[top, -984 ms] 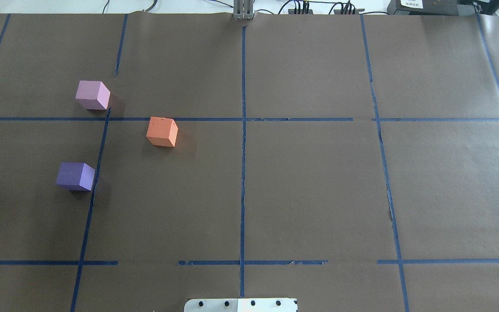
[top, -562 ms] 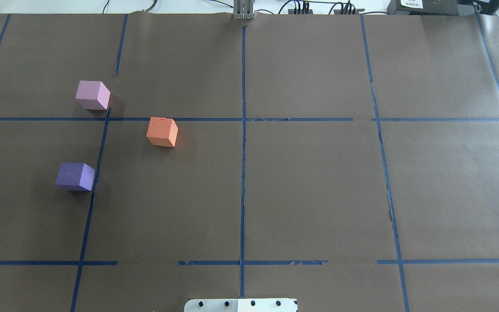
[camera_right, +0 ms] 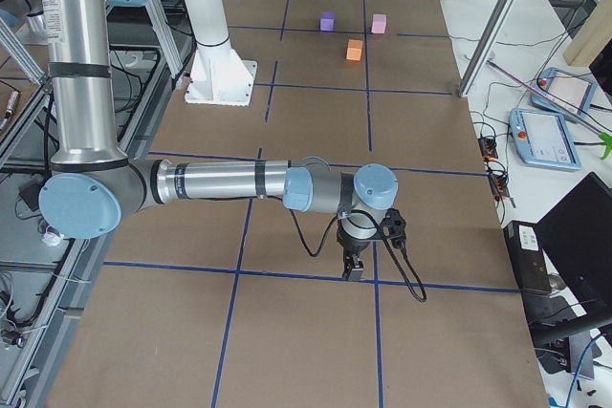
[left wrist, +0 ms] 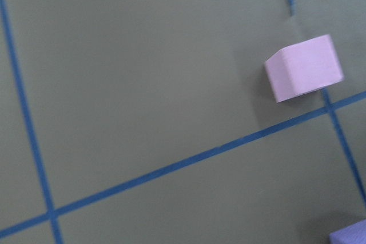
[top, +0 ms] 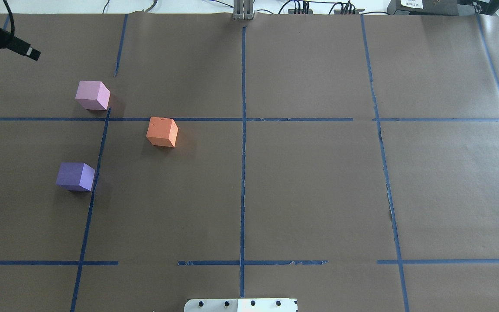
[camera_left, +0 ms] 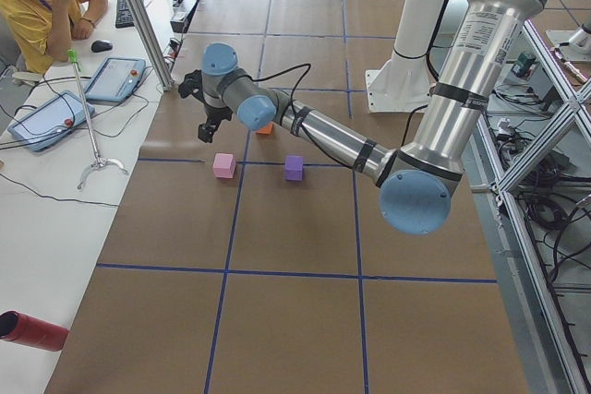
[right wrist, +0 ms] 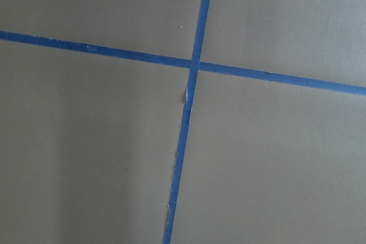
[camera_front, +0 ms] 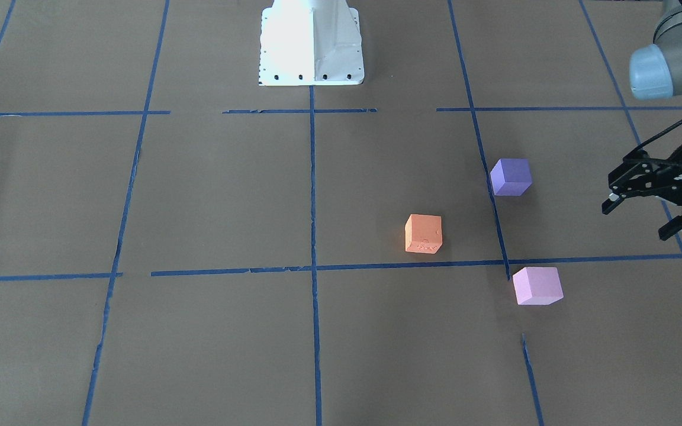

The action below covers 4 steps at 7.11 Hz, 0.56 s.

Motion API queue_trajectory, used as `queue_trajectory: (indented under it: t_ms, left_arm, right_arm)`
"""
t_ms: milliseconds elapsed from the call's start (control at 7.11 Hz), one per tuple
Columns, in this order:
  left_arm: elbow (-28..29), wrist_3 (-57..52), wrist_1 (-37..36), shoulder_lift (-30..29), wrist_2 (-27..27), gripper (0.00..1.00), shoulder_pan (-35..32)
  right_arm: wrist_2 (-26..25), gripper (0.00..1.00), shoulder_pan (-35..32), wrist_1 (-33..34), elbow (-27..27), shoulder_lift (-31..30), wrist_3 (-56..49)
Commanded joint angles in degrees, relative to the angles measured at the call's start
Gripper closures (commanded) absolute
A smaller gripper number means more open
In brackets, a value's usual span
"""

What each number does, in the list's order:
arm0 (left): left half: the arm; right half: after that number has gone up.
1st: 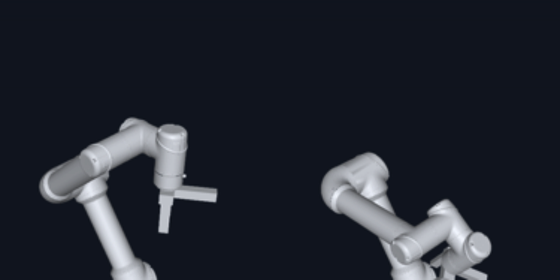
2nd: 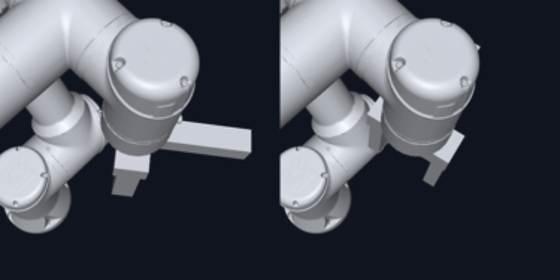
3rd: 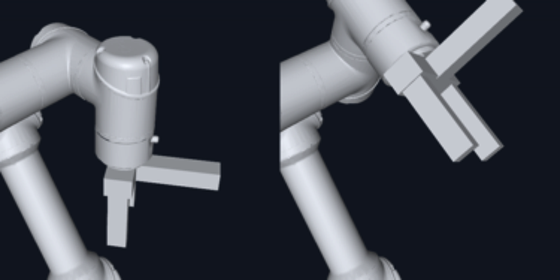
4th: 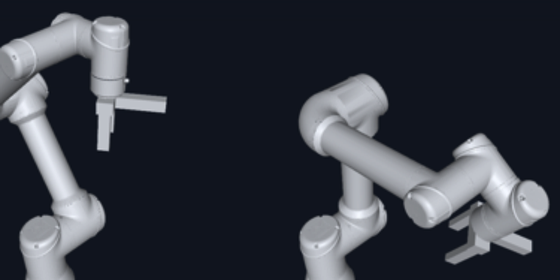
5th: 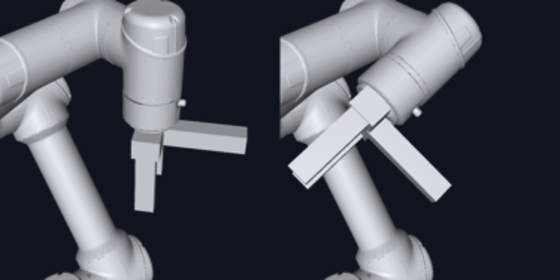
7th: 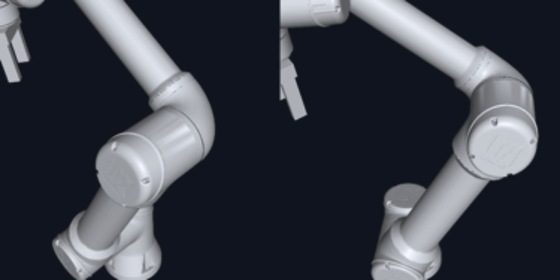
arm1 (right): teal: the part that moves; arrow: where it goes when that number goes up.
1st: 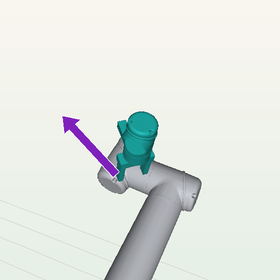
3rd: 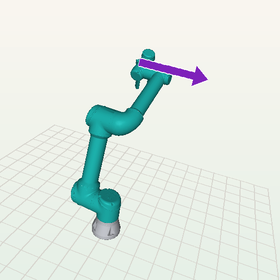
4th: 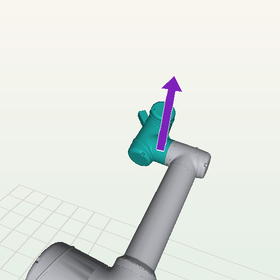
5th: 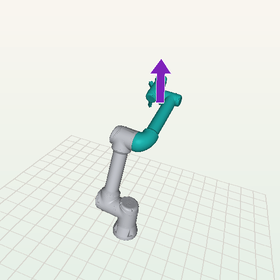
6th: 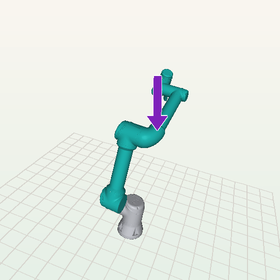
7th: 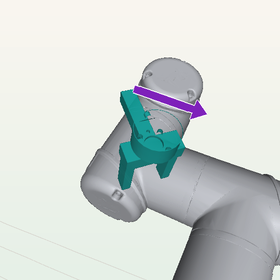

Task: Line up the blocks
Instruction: 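Reach the left gripper down to the orange cube and grasp it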

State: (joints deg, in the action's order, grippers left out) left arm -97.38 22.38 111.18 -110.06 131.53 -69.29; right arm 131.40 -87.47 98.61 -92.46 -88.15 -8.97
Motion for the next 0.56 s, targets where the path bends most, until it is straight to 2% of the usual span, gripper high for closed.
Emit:
queue_trajectory:
  t_ms: [0, 141, 281, 422]
  left_arm:
    - [0.4, 22.4, 7.5, -1.1, -10.8, 0.0, 10.8]
    - [1.0, 23.3, 9.8, -0.3, -10.9, 0.0, 11.0]
    - [2.6, 23.4, 10.3, -1.1, -14.8, 0.0, 13.5]
    - [4.2, 24.5, 7.6, -2.3, -19.1, 0.0, 21.8]
  right_arm:
    - [0.0, 0.0, 0.0, 0.0, 0.0, 0.0, 0.0]
    - [0.0, 0.0, 0.0, 0.0, 0.0, -0.1, 0.0]
    - [0.0, 0.0, 0.0, 0.0, 0.0, 0.0, 0.0]
    - [0.0, 0.0, 0.0, 0.0, 0.0, 0.0, 0.0]
